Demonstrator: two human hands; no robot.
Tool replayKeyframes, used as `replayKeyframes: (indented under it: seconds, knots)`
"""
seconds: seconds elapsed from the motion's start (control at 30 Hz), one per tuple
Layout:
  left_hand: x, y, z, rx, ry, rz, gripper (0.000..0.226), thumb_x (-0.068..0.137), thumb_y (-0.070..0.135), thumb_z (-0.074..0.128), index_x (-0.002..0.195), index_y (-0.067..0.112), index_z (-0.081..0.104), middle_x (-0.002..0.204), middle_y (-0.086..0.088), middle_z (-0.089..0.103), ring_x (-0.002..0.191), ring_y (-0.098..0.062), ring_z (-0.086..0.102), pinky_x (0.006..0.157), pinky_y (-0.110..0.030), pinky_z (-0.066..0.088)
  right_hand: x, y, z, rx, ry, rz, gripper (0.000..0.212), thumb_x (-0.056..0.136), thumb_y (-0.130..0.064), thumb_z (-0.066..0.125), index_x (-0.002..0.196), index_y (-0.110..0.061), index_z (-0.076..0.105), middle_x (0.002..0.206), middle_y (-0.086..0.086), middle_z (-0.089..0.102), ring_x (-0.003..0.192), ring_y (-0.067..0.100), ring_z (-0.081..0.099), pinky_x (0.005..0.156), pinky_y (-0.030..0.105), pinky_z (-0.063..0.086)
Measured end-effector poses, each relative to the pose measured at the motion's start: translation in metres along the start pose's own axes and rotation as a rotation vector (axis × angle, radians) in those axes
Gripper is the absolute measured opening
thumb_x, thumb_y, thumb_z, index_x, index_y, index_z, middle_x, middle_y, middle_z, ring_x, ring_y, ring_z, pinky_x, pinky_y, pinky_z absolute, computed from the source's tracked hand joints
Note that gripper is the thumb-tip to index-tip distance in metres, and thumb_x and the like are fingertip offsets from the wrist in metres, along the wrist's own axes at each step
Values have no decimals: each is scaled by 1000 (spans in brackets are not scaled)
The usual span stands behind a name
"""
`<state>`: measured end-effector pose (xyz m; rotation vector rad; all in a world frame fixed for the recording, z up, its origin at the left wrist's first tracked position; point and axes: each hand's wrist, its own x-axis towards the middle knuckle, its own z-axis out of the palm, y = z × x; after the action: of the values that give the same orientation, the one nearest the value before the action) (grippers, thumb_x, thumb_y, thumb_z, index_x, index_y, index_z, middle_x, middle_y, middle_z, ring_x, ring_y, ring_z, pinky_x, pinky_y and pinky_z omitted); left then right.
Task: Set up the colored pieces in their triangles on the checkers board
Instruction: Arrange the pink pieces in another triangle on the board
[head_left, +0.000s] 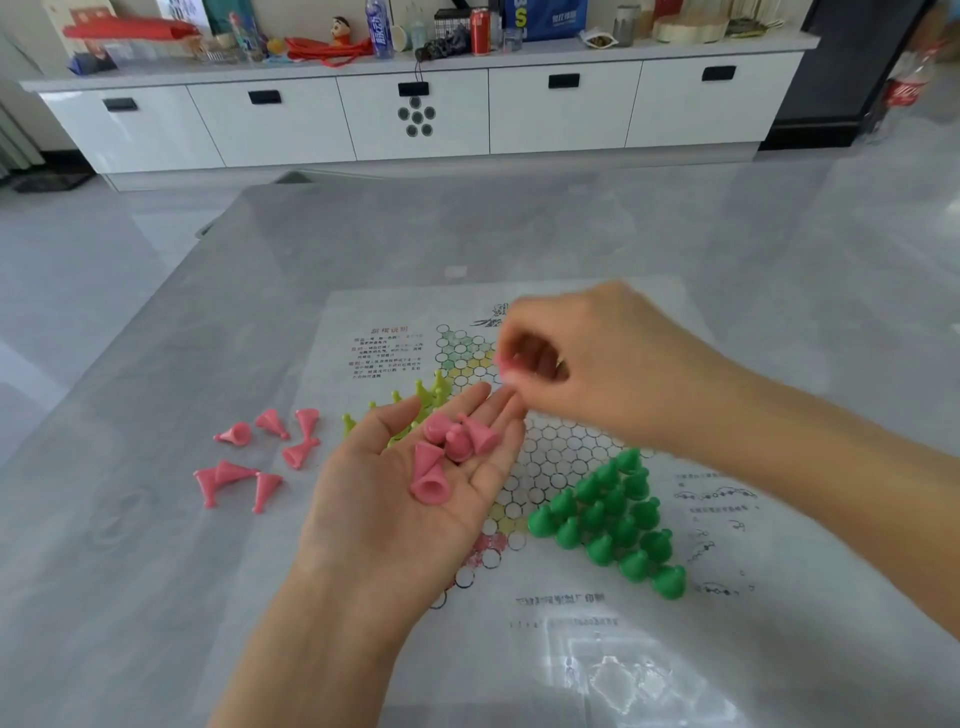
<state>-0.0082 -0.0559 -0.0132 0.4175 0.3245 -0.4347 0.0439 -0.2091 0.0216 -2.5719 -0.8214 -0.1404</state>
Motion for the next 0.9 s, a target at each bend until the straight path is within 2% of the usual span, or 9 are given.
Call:
replayKeyframes:
  seconds: [0.07,0.13,0.2,0.27,0.37,0.5,0.67,0.77,0.9]
  knots:
    - [-1,2,0,-17,7,10,49,79,13,46,118,-16,48,105,-30,64,99,-41,64,90,-46,47,5,26,-7,226,125,184,4,83,-21,64,84,-19,62,77,-9,67,66,0,64,64,10,52]
    - [-1,2,0,-27,12,29,49,78,11,46,119,-16,47,93,-26,68,93,-40,65,91,-46,46,10,57,-7,355,242,368,5,81,-20,66,83,-16,64,75,-5,69,66,7,67,64,23,57]
    - [0,3,0,-30,26,45,50,77,11,46,119,-15,48,95,-26,68,93,-40,66,90,-45,47,12,83,0,292,295,481,4,81,-18,67,81,-14,66,73,-8,68,67,12,66,71,33,56]
    - [0,3,0,-38,27,55,49,78,12,45,120,-15,48,89,-24,69,93,-40,66,90,-45,47,12,98,12,200,269,542,8,80,-20,67,84,-13,68,76,-7,66,69,9,60,71,28,52]
    - [0,3,0,-43,30,59,48,80,12,44,120,-15,48,87,-23,69,93,-40,66,90,-45,47,15,108,27,143,233,564,13,78,-22,69,86,-11,69,83,0,66,75,12,57,66,22,41]
    - [0,2,0,-52,31,65,47,83,13,42,121,-14,47,72,-18,68,86,-37,68,95,-44,44,20,111,36,77,255,555,9,80,-20,67,82,-12,70,69,-8,60,70,11,55,62,24,42]
    - [-1,4,0,-31,51,76,46,79,12,44,117,-14,51,105,-28,65,95,-39,65,85,-43,49,20,112,39,35,259,546,9,81,-20,66,84,-12,69,79,-2,62,78,17,59,72,33,50]
    - [-2,3,0,-32,45,72,45,81,13,43,116,-14,51,106,-29,65,95,-39,65,83,-43,50,21,112,39,25,250,530,10,81,-20,66,86,-12,69,79,-2,62,79,18,59,72,33,49]
    - [-2,3,1,-57,35,73,46,81,13,43,118,-15,50,94,-25,68,91,-39,67,87,-43,48,21,112,40,23,250,523,9,81,-20,66,86,-13,69,78,-3,61,78,17,59,72,31,48]
